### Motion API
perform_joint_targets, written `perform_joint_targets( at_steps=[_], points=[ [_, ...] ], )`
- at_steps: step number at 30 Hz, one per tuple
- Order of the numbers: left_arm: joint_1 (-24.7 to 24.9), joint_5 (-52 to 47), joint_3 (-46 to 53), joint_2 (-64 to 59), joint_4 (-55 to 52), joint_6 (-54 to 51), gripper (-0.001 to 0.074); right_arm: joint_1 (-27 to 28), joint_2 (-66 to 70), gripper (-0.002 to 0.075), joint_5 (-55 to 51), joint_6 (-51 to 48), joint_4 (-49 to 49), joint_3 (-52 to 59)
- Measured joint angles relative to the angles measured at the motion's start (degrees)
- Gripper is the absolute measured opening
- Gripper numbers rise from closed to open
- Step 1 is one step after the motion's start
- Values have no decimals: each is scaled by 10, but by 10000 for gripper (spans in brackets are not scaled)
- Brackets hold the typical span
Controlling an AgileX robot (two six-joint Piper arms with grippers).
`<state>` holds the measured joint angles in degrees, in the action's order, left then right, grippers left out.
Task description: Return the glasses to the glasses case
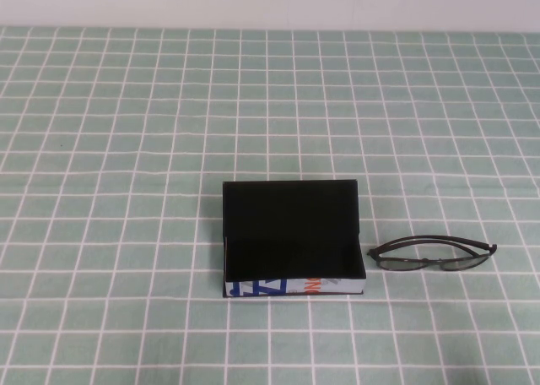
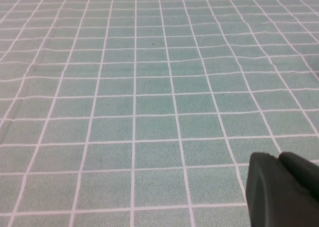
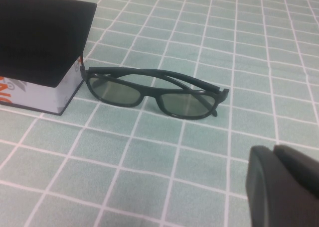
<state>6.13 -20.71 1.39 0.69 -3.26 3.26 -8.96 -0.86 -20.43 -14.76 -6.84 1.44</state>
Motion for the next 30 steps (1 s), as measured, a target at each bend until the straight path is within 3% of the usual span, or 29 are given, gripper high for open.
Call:
perform_joint_targets(
  at_steps=[17, 22, 30],
  points=[
    [0, 0, 0, 0, 0, 0, -2, 0, 0, -14, 55, 0, -3, 1],
    [0, 0, 0, 0, 0, 0, -2, 0, 0, -14, 192, 0, -4, 1],
    [0, 0, 0, 0, 0, 0, -2, 0, 0, -14, 516, 0, -15, 1]
  ],
)
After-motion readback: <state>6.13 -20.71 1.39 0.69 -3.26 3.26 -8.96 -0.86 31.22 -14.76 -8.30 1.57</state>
